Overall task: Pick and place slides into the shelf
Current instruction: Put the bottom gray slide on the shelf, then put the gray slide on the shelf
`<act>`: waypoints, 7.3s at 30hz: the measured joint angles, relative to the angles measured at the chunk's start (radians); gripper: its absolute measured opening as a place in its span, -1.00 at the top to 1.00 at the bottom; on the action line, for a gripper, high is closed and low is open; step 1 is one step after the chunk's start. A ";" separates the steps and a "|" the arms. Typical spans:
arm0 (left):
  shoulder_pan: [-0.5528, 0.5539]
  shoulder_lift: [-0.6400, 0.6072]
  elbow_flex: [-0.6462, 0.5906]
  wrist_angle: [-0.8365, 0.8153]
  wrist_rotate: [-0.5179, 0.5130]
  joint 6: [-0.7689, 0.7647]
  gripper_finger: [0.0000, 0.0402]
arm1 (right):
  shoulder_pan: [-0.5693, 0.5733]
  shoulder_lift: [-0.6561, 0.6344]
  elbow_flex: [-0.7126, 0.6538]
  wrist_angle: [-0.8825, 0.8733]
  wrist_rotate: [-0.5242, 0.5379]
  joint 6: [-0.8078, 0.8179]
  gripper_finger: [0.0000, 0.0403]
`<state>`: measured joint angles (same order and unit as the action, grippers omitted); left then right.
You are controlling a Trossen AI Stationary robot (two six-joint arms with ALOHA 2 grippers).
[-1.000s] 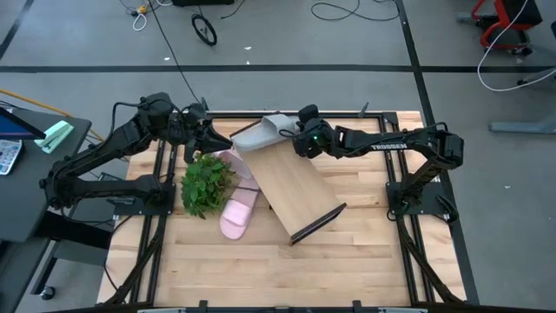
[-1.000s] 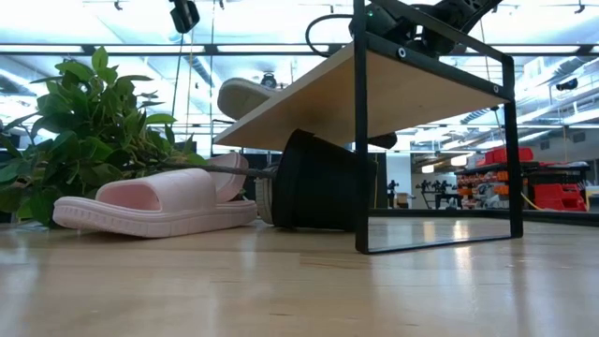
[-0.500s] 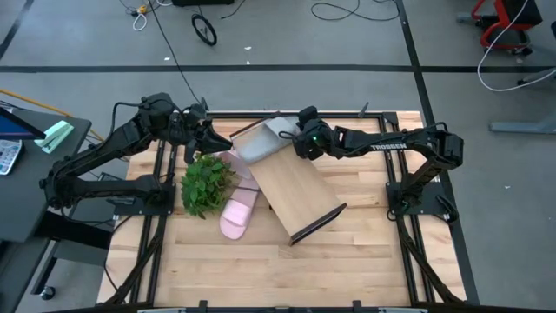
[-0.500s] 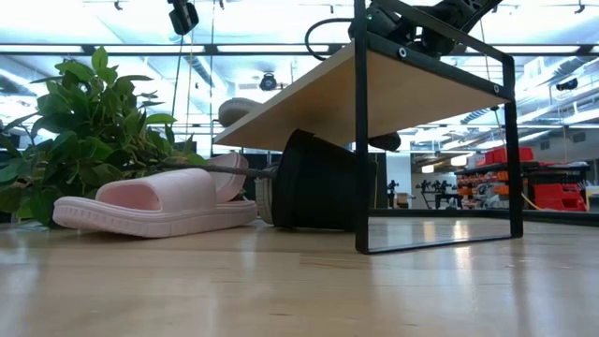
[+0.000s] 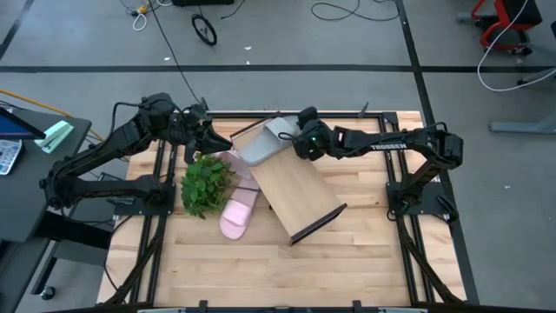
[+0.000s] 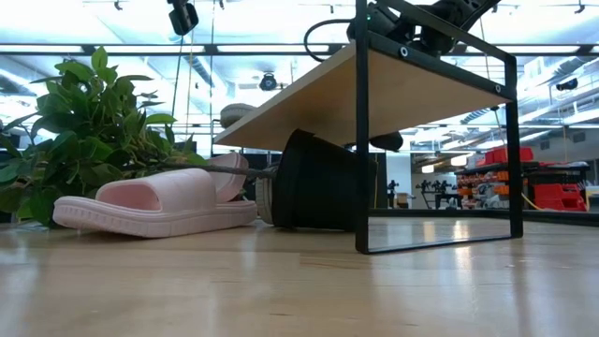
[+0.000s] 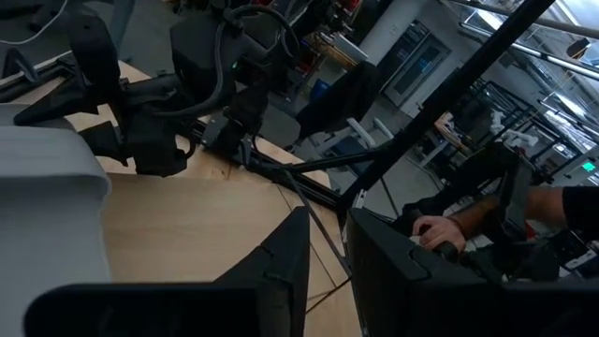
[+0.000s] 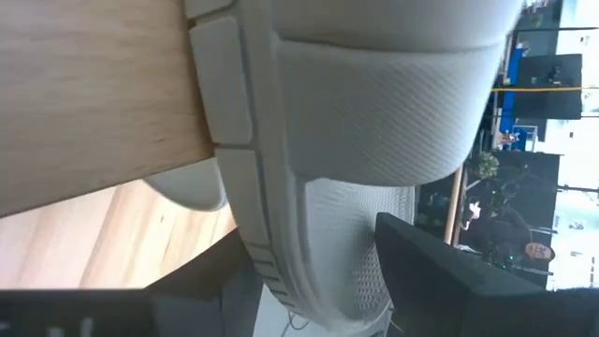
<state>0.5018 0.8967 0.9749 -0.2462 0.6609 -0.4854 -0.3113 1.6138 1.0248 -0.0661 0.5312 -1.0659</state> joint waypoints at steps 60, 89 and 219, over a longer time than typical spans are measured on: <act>0.000 0.000 0.000 -0.014 -0.156 0.270 0.58 | -0.562 -0.220 0.046 -0.674 -1.178 1.452 -0.01; -0.013 0.021 0.000 -0.117 -0.402 -0.005 0.60 | -0.672 0.053 0.046 -0.335 -1.341 1.371 0.02; -0.012 0.020 0.000 -0.179 -0.297 -0.061 0.61 | -0.504 0.356 0.200 -0.172 -1.269 0.316 -0.27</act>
<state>0.4896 0.9169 0.9749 -0.4249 0.3641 -0.5468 -0.8150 1.9694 1.2247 -0.2384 -0.7383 -0.7494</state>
